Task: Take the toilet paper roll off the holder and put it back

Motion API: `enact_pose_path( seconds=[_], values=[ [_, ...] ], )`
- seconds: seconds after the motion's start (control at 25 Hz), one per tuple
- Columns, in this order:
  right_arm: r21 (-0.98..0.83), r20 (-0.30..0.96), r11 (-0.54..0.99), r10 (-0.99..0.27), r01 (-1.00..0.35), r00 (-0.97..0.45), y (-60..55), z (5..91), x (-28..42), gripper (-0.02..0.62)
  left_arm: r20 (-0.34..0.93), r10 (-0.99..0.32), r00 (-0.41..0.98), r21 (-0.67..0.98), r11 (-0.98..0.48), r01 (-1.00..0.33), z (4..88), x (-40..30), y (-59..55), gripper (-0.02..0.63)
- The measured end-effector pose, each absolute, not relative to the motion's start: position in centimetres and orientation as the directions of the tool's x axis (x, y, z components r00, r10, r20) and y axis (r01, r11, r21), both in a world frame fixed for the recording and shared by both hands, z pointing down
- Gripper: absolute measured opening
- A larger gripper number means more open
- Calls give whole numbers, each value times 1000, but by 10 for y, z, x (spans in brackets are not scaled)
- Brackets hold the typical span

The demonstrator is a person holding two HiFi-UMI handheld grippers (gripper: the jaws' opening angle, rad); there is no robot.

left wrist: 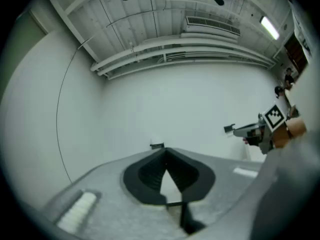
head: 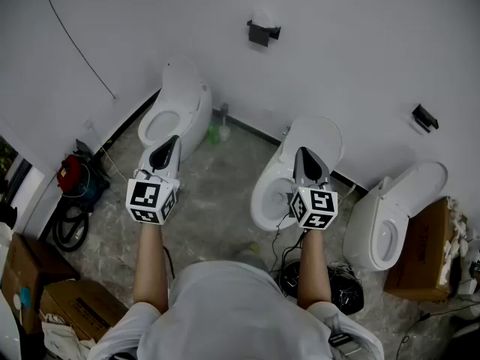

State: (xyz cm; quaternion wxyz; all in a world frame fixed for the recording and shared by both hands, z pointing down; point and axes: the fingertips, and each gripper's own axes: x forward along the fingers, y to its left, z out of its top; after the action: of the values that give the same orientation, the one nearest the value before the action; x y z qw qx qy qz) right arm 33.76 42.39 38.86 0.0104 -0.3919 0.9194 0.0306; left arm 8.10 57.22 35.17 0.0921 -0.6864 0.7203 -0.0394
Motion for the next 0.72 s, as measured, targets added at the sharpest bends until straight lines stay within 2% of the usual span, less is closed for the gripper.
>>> enact_pose_path(
  seconds=[0.72],
  values=[
    [31, -57, 680, -731, -733, -680, 437, 392, 338, 0, -75, -997, -16, -141, 26, -990, 360, 86, 578, -2]
  ],
)
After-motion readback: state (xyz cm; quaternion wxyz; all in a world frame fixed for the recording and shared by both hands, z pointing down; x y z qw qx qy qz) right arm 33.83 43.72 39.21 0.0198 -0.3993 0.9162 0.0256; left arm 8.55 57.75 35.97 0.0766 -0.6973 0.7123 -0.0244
